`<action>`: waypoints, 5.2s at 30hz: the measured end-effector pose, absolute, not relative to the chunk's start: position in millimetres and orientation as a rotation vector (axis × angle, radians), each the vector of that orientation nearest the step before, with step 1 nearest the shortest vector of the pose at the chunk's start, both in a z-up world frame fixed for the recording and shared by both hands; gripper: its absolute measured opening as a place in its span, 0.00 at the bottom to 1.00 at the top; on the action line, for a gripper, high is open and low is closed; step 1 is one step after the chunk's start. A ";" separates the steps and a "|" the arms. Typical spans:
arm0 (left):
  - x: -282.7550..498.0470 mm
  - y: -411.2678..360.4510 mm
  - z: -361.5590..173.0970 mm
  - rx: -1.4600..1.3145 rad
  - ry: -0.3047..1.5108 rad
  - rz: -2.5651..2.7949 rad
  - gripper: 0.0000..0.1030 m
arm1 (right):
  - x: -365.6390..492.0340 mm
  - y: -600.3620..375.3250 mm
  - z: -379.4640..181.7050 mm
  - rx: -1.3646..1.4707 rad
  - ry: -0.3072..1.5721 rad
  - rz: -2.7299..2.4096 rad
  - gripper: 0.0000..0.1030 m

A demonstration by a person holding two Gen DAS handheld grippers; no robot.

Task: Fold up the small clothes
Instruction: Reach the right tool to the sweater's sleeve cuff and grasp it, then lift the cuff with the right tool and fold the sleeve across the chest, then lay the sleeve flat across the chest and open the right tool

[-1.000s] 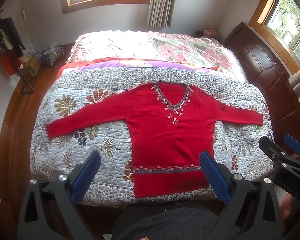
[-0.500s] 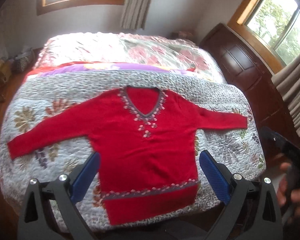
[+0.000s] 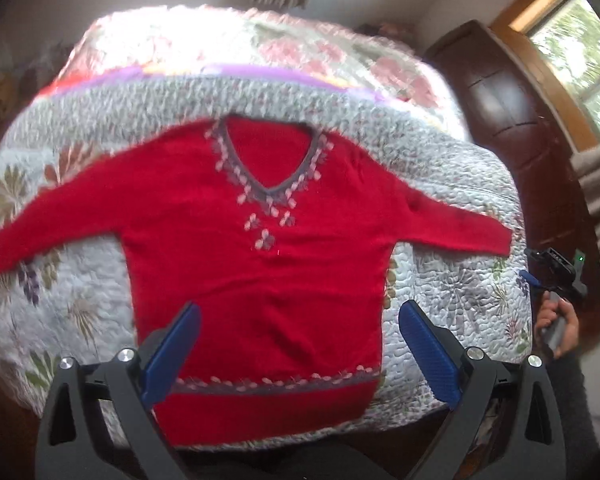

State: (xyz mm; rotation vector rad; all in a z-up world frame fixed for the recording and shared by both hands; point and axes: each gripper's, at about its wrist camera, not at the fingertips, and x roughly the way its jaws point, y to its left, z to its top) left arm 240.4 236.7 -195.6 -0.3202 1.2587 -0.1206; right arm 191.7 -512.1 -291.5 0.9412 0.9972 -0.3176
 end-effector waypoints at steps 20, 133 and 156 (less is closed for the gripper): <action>253.6 197.8 -228.4 -0.333 1.357 0.038 0.96 | 265.0 -653.6 -390.0 1.190 0.963 -0.449 0.38; 447.5 291.7 -264.0 -0.430 1.238 -0.531 0.03 | 119.3 -61.4 -303.4 0.328 1.365 0.140 0.47; 424.1 426.4 -398.3 -0.545 1.327 -0.326 0.03 | 119.8 -39.7 -331.7 0.283 1.448 0.175 0.47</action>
